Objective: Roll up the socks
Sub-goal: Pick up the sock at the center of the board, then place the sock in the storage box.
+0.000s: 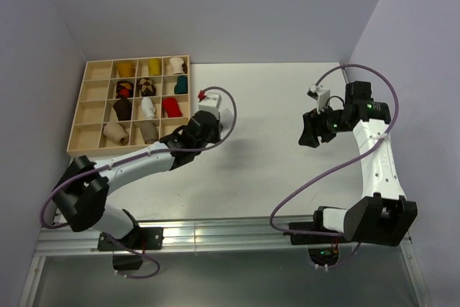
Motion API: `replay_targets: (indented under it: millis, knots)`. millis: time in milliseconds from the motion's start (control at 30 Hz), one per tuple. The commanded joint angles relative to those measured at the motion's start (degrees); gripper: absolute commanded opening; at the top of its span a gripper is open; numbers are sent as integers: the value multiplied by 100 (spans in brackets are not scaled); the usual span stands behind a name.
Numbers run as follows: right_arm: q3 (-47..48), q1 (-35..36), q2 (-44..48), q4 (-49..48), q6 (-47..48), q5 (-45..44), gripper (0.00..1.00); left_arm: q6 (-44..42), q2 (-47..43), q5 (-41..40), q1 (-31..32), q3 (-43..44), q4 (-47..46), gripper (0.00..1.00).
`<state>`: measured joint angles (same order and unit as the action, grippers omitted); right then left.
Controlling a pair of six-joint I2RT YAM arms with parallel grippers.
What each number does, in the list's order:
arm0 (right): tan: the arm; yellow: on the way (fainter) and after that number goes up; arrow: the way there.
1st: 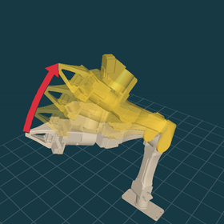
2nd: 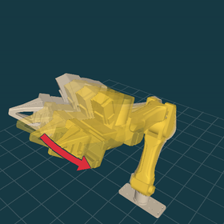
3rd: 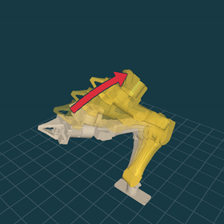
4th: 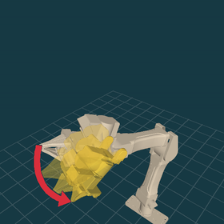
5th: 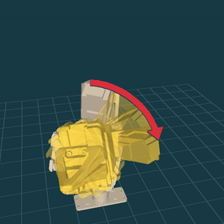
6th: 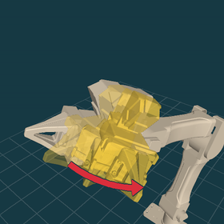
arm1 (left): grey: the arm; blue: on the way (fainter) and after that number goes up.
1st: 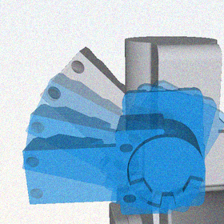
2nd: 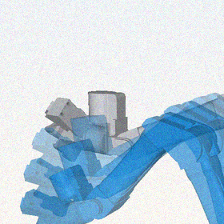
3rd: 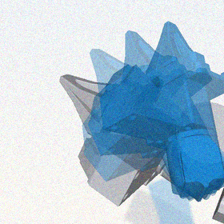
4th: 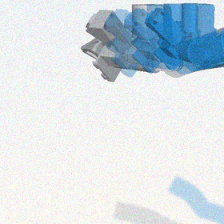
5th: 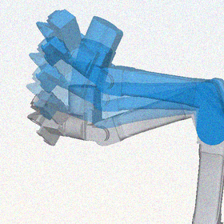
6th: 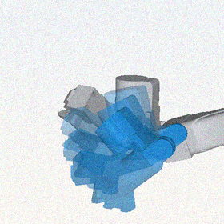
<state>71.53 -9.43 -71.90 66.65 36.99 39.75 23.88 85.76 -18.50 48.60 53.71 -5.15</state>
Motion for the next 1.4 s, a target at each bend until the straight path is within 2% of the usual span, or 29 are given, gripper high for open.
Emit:
replay_targets:
  millis: [0,33,67,167,200,333,433,500,600,667,867,1067,1200,1367]
  knots:
    - [-217,-32,439,-363,-394,-178,69,722,-489,-2136,-184,393,1355,0]
    - [-270,-32,509,-424,-447,-195,69,1106,-524,-2575,-245,481,1663,0]
    - [-323,-32,649,-556,-569,-248,69,1310,-507,-3206,-307,674,2362,0]
    - [-516,-32,791,-776,-763,-370,70,2198,-201,-4272,-518,1096,3428,0]
    - [-578,-32,861,-811,-807,-389,70,2444,-34,-4371,-631,1237,4190,0]
    - [-701,-24,994,-882,-834,-318,70,3725,1141,-4732,-861,1913,5695,0]
    - [-675,-24,924,-873,-825,-389,70,3931,1749,-4794,-922,2107,5937,0]
    - [-684,-24,888,-873,-808,-363,70,3923,1962,-4664,-1001,2152,5877,0]
    - [-719,-24,897,-882,-790,-362,70,3520,2165,-4435,-1098,2056,5263,0]
    - [-737,-24,906,-934,-816,-415,70,3080,2217,-4057,-1116,1907,4623,0]
    - [-833,-24,871,-996,-825,-450,70,2394,2331,-2978,-1186,1748,3671,0]
    - [-877,-24,879,-988,-816,-485,70,2253,2446,-2176,-1265,1660,3152,0]
    - [-947,-15,862,-1067,-869,-512,70,2279,2306,-1177,-1370,1353,2687,0]
    - [-1000,-6,853,-1075,-843,-547,70,2314,2226,-340,-1677,1019,2115,0]
